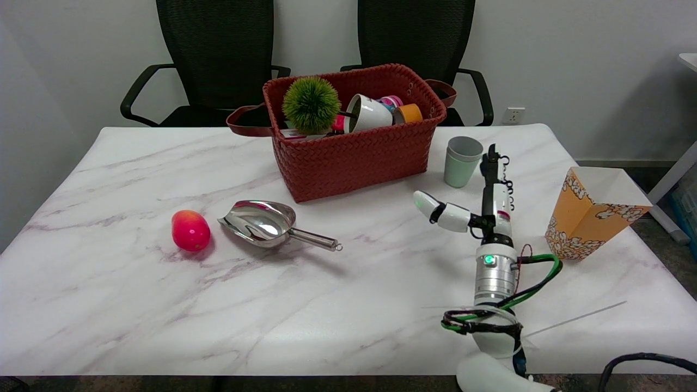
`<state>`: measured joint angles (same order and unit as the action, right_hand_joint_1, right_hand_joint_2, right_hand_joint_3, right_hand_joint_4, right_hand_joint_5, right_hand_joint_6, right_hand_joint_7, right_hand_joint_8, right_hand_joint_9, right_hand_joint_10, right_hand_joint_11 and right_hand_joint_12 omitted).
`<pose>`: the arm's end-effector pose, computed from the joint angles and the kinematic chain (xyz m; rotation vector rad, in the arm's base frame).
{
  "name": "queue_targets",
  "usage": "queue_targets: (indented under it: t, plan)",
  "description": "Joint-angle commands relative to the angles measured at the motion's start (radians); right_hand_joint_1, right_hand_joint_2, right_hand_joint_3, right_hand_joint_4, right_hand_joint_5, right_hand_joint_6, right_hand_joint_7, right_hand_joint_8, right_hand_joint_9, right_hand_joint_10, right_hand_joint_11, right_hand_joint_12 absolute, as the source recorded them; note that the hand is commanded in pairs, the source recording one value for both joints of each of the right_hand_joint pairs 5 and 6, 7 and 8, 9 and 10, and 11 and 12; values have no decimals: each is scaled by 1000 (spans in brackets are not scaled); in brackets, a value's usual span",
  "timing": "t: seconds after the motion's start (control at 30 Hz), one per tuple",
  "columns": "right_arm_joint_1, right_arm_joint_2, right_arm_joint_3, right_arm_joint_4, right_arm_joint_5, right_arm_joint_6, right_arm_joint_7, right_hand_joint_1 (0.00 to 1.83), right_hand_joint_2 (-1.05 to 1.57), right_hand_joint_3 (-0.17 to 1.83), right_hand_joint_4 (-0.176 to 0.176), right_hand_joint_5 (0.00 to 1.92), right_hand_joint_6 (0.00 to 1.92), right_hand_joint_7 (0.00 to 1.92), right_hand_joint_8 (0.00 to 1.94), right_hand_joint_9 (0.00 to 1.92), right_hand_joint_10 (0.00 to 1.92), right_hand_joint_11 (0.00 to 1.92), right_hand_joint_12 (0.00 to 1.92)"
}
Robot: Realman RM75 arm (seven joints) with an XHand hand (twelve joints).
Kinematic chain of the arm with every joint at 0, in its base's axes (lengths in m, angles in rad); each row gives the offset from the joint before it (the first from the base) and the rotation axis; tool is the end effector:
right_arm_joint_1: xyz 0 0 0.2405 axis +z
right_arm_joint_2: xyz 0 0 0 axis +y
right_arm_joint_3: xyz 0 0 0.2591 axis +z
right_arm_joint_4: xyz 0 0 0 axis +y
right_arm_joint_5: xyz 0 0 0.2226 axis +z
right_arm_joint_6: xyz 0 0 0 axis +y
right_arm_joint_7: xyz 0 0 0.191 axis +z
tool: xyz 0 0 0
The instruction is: Pick up the green cup.
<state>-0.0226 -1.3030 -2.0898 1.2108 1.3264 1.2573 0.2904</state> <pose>-0.3093 -0.3227 0.3386 0.9704 -0.3686 1.2278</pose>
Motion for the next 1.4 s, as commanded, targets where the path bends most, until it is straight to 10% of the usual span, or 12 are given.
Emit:
queue_targets:
  t: [0.03,1.4]
  plan:
    - [174,29,36,-250,108,-65,290,993,213,435,0,0,0,0,0,77,77,61,61]
    - [375,111,79,-492,139,-426,424,1011,10,357,0,0,0,0,0,0,0,0,0]
